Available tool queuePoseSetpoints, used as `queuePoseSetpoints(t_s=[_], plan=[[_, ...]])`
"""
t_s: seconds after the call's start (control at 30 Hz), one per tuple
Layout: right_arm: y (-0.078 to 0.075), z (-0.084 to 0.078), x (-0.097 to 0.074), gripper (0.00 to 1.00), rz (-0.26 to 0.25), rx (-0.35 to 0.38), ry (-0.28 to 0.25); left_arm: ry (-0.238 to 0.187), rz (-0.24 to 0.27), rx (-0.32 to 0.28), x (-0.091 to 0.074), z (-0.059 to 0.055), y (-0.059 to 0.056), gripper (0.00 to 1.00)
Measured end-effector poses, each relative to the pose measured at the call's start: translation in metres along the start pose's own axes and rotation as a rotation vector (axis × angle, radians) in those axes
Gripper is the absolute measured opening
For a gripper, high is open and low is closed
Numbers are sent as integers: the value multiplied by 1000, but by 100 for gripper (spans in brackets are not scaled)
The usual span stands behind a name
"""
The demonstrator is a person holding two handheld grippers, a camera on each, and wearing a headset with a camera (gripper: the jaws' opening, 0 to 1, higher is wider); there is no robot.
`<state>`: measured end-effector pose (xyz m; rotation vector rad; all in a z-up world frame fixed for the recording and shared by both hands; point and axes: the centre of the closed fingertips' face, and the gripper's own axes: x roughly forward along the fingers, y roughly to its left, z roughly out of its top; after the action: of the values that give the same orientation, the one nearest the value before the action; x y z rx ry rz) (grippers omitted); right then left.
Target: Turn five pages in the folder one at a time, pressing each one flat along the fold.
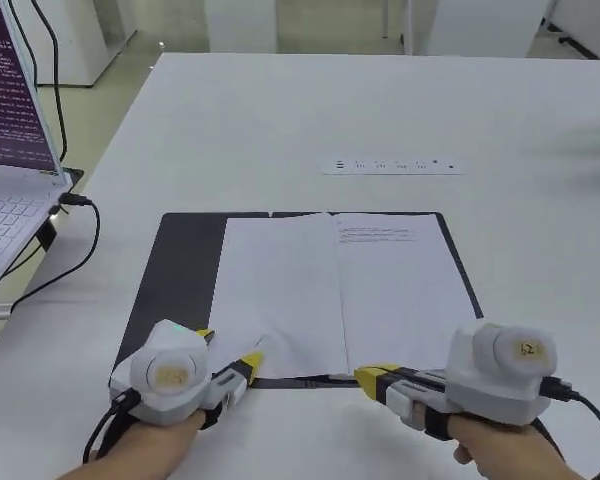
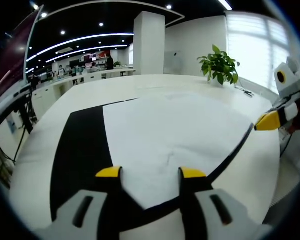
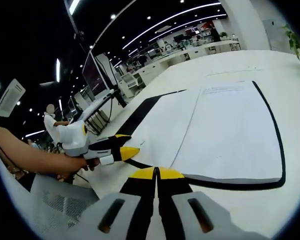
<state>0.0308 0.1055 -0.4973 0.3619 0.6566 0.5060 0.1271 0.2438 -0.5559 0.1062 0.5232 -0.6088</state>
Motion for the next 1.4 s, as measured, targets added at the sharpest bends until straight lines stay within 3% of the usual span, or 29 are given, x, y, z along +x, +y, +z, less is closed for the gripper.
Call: queuePoseSetpoints(t_s=[0.03, 0.13, 0.2, 0.23, 0.3, 0.33, 0.4, 0.53, 0.7, 0.9, 1.03, 1.23, 1.3, 1.4], plan=[[2, 8, -8, 0, 0, 22, -37, 14, -5, -3, 0, 0, -1, 46], [1, 26, -26, 0, -25, 49, -117, 53, -39, -178, 0, 7, -7, 52], [-1, 32, -39, 0, -46, 58, -135, 96, -54, -297, -3, 11, -10, 48], [-2, 36, -43, 0, -55, 59, -149, 94, -60, -308, -5, 14, -11, 45], [-7, 41, -54, 0, -88, 68, -164, 7, -68, -323, -10, 36, -12, 42], [-11, 45, -61, 0, -104, 75, -182, -10, -66, -337, -14, 41, -14, 43], [-18, 49, -71, 0, -139, 89, -194, -13, -97, -426, -24, 50, -23, 44], [-29, 50, -88, 0, -193, 130, -204, -33, -96, -483, -46, 60, -29, 44], [-41, 51, -105, 0, -250, 128, -217, -25, -84, -476, -76, 67, -45, 53], [-53, 51, -117, 12, -287, 133, -213, -13, -72, -466, -102, 70, -54, 56], [-58, 49, -121, 24, -303, 127, -194, -27, -21, -435, -115, 72, -49, 66], [-59, 50, -124, 41, -316, 94, -191, -39, 35, -416, -127, 71, -43, 89], [-59, 50, -124, 51, -322, 61, -185, -41, 59, -400, -129, 71, -39, 99], [-58, 48, -125, 66, -333, -3, -165, -18, 76, -326, -135, 66, -38, 99]])
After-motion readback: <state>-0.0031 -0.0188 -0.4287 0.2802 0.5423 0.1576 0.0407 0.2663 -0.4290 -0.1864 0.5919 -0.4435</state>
